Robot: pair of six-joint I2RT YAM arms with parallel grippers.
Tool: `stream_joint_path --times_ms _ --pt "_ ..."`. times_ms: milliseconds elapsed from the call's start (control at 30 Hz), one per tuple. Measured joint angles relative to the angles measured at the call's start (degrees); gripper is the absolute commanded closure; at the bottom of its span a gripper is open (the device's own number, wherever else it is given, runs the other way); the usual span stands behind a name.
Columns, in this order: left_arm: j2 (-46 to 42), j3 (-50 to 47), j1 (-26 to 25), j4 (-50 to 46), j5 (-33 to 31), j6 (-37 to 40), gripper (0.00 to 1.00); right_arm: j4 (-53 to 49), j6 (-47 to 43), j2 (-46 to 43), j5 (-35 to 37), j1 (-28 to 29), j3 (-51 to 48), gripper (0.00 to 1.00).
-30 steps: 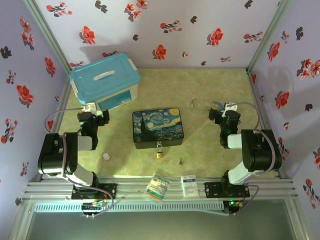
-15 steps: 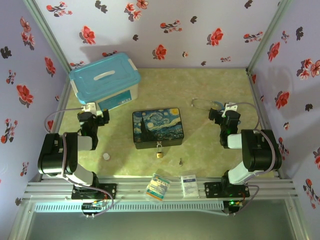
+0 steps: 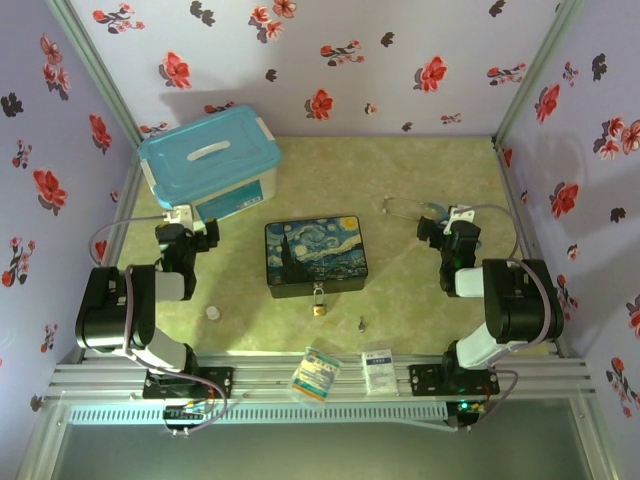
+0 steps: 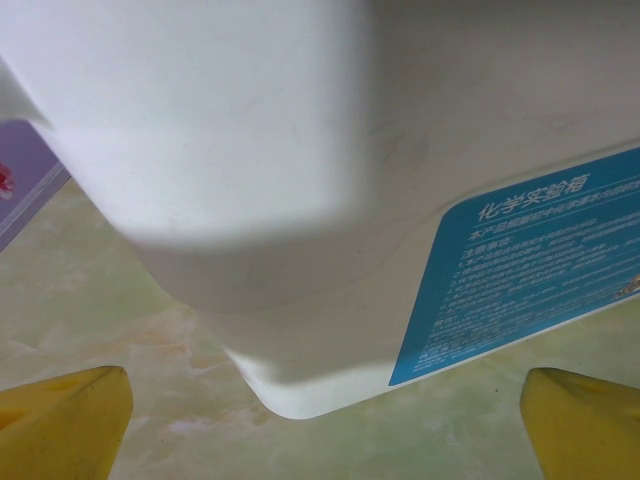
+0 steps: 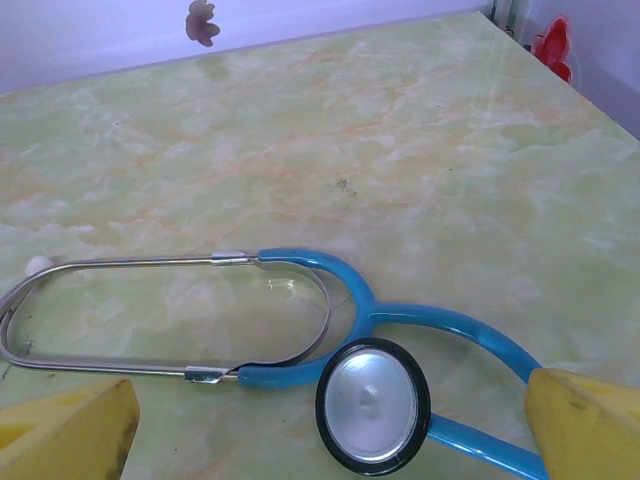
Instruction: Unlock a padlock with a key
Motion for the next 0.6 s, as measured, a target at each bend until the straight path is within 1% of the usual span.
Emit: stream_joint_path --times_ms 100,233,400,500,600 --pt "-3.8 -0.2 0.0 -2.4 0.0 0.0 0.0 -2.0 -0.3 -3.4 -0.5 0.0 -0.2 0.01" --pt "-11.2 -0.3 0.0 -4.9 -0.7 -0.2 0.0 -6.6 0.0 -12.8 -0.3 0.0 -0.5 0.01" --pt "-21.7 -0.1 0.0 -10.9 -1.9 -1.8 0.0 -18.4 5.2 -25.6 1.7 -0.2 1.3 0.01" --pt "-27.9 0.5 0.0 -16.7 -1.9 -5.9 0.0 -26.5 9.9 -30.2 0.6 -0.2 3.6 0.01" --pt "-35.2 0.0 0.0 -20.3 -0.1 -12.9 0.0 -33.4 13.0 -32.1 -4.1 -0.3 5.7 0.01"
